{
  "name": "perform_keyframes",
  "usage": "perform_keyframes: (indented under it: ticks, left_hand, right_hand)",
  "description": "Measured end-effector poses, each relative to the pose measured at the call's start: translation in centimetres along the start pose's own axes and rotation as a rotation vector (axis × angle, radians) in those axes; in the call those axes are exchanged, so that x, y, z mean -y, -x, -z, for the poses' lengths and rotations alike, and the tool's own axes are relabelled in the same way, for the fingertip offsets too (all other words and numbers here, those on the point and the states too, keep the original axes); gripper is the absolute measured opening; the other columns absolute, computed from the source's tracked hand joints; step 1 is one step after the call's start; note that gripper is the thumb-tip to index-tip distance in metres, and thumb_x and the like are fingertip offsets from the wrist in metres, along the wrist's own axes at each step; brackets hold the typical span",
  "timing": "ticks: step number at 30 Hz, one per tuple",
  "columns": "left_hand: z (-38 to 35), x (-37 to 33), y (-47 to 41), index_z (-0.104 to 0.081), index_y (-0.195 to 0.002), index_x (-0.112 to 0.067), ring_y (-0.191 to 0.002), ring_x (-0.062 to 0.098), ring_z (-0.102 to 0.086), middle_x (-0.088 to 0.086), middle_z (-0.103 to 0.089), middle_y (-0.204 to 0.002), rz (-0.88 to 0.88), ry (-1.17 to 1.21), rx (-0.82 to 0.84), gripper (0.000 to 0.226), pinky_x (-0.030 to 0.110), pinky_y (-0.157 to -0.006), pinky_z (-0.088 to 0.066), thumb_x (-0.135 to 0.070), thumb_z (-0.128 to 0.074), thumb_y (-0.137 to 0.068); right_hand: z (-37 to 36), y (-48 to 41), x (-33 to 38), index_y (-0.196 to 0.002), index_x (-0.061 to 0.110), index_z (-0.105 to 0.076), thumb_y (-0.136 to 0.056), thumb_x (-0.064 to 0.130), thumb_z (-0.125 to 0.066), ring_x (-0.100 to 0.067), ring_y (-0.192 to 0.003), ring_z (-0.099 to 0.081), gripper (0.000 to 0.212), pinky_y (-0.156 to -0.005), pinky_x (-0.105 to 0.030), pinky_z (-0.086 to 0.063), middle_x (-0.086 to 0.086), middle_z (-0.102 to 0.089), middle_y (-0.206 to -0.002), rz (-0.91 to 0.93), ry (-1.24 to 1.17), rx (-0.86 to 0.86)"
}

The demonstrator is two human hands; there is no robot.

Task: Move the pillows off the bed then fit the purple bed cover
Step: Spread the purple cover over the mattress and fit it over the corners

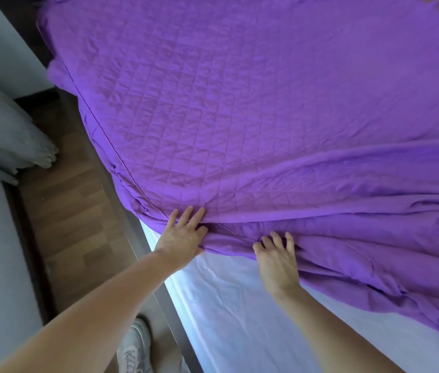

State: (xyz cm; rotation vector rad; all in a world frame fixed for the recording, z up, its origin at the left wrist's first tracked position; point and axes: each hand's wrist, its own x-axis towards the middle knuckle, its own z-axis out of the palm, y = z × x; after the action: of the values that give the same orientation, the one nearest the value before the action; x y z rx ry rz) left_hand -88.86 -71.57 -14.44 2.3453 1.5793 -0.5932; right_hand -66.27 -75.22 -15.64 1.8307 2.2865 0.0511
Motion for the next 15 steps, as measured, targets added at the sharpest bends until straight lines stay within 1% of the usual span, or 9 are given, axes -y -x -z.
perform_keyframes:
  ticks: [2, 3, 4, 5, 6, 8, 10, 11, 15]
  left_hand:
    - [-0.5, -0.2, 0.4, -0.048, -0.128, -0.023, -0.145, 0.030, -0.009, 0.008, -0.011, -0.158, -0.030, 0.010, -0.061, 0.036, 0.051, -0.116, -0.009, -0.035, -0.049, -0.093]
    - [-0.5, -0.1, 0.7, -0.060, -0.114, -0.024, -0.142, 0.031, -0.023, 0.011, -0.029, -0.152, -0.059, -0.005, -0.109, 0.027, 0.051, -0.114, -0.019, -0.031, -0.058, -0.088]
    - [-0.6, 0.0, 1.2, -0.067, -0.097, -0.025, -0.135, 0.032, -0.039, 0.012, -0.047, -0.141, -0.078, -0.009, -0.135, 0.019, 0.052, -0.108, -0.032, -0.029, -0.070, -0.079]
    - [-0.9, 0.2, 1.9, -0.069, -0.081, -0.025, -0.125, 0.031, -0.051, 0.010, -0.059, -0.127, -0.114, -0.006, -0.145, 0.016, 0.051, -0.100, -0.042, -0.028, -0.079, -0.068]
    - [-1.5, 0.3, 2.6, -0.069, -0.072, -0.026, -0.118, 0.028, -0.058, 0.008, -0.064, -0.118, -0.161, 0.004, -0.187, 0.017, 0.049, -0.096, -0.047, -0.027, -0.082, -0.062]
    - [-3.1, 0.7, 4.6, -0.066, -0.070, -0.029, -0.109, 0.021, -0.063, 0.000, -0.066, -0.110, -0.275, 0.045, -0.292, 0.005, 0.041, -0.100, -0.045, -0.030, -0.071, -0.070]
    - [-4.7, 1.1, 6.6, -0.063, -0.076, -0.031, -0.098, 0.012, -0.064, -0.008, -0.064, -0.101, -0.341, 0.124, -0.306, 0.015, 0.034, -0.102, -0.033, -0.033, -0.048, -0.078]
    - [-5.3, 1.3, 7.6, -0.060, -0.078, -0.031, -0.092, 0.009, -0.063, -0.011, -0.063, -0.096, -0.343, 0.151, -0.294, 0.016, 0.030, -0.101, -0.031, -0.033, -0.043, -0.078]
    - [-6.3, 2.1, 9.8, -0.055, -0.076, -0.028, -0.077, 0.012, -0.062, -0.012, -0.060, -0.083, -0.311, 0.220, -0.275, 0.010, 0.021, -0.086, -0.034, -0.029, -0.044, -0.076]
  right_hand:
    - [0.4, 1.2, 0.1, -0.072, 0.018, -0.066, -0.049, 0.003, -0.069, -0.026, -0.066, -0.061, 0.028, -0.097, -0.050, -0.029, -0.001, -0.058, -0.057, 0.038, -0.031, -0.049]
    - [0.6, 2.1, 0.3, -0.072, 0.019, -0.065, -0.054, 0.006, -0.060, -0.024, -0.060, -0.058, 0.022, -0.098, -0.048, -0.030, 0.001, -0.055, -0.052, 0.072, -0.056, -0.068]
    - [0.7, 3.3, 0.5, -0.070, 0.020, -0.063, -0.059, 0.009, -0.050, -0.023, -0.055, -0.056, 0.021, -0.098, -0.047, -0.031, 0.002, -0.052, -0.048, 0.114, -0.077, -0.084]
    - [0.7, 4.5, 0.9, -0.068, 0.021, -0.062, -0.061, 0.011, -0.041, -0.022, -0.052, -0.055, 0.024, -0.098, -0.046, -0.031, 0.002, -0.050, -0.046, 0.164, -0.097, -0.090]
    - [0.7, 5.9, 1.3, -0.067, 0.022, -0.061, -0.062, 0.013, -0.038, -0.021, -0.050, -0.054, 0.026, -0.097, -0.045, -0.032, 0.002, -0.049, -0.045, 0.210, -0.109, -0.087]
    - [0.7, 8.7, 2.5, -0.066, 0.023, -0.060, -0.062, 0.014, -0.039, -0.020, -0.049, -0.053, 0.023, -0.096, -0.044, -0.034, 0.003, -0.049, -0.045, 0.272, -0.115, -0.064]
    - [0.5, 10.7, 3.6, -0.064, 0.024, -0.058, -0.060, 0.014, -0.041, -0.018, -0.049, -0.052, 0.021, -0.096, -0.042, -0.035, 0.003, -0.047, -0.046, 0.310, -0.139, -0.045]
    - [0.6, 11.4, 4.2, -0.064, 0.024, -0.058, -0.058, 0.014, -0.039, -0.017, -0.049, -0.051, 0.022, -0.096, -0.042, -0.035, 0.004, -0.046, -0.046, 0.324, -0.148, -0.029]
    - [1.5, 13.0, 6.0, -0.067, 0.025, -0.058, -0.055, 0.013, -0.032, -0.015, -0.049, -0.052, 0.031, -0.093, -0.038, -0.035, 0.007, -0.049, -0.046, 0.358, -0.140, 0.045]
